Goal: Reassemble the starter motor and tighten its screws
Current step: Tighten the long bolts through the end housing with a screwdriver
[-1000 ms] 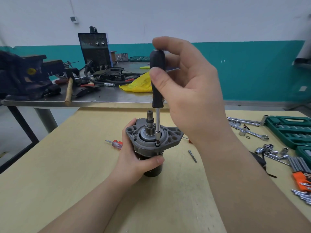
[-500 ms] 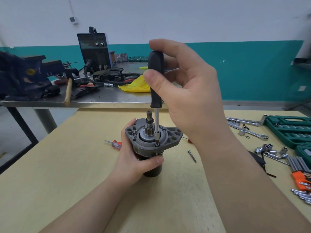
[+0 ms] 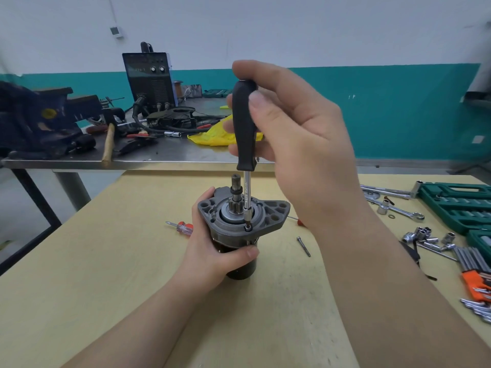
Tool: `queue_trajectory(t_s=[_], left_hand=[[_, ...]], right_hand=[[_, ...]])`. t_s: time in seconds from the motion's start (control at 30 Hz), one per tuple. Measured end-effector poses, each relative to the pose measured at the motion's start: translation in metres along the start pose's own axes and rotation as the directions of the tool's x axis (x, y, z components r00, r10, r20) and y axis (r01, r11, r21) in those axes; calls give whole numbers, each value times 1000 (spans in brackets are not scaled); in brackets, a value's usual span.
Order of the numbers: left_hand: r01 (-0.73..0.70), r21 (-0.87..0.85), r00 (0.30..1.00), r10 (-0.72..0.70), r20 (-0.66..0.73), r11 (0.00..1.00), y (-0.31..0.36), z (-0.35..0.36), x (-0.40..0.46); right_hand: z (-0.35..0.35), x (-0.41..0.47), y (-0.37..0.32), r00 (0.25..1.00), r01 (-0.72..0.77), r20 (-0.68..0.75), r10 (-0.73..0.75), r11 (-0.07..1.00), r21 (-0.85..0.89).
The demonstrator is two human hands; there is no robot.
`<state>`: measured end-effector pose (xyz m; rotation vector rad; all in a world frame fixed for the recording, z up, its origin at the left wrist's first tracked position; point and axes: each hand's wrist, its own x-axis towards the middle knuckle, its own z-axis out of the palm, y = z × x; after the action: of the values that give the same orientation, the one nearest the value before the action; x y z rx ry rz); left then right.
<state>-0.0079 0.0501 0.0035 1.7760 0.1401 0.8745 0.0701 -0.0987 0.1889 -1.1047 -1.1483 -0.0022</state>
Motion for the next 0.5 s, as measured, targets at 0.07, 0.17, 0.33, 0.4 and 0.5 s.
queue_trajectory(t_s=[0.07, 0.17, 0.33, 0.4, 0.5], left_hand=[[2, -3, 1000, -2, 1, 1000, -2, 0, 0], [2, -3, 1000, -2, 9, 1000, -4, -1, 1], [8, -2, 1000, -8, 17, 1000, -6, -2, 2], [10, -3, 1000, -10, 15, 1000, -6, -3, 2], [5, -5, 1000, -5, 12, 1000, -7, -2, 1]], right_hand=[[0, 0, -2, 1000, 6, 18, -6, 1000, -10], [2, 0, -3, 998, 63, -10, -65, 989, -133], [3, 1, 2, 1000, 4, -18, -6, 997, -79], [2, 1, 2, 1000, -7, 7, 7, 998, -60], [2, 0, 0, 999, 29, -11, -31, 989, -144]])
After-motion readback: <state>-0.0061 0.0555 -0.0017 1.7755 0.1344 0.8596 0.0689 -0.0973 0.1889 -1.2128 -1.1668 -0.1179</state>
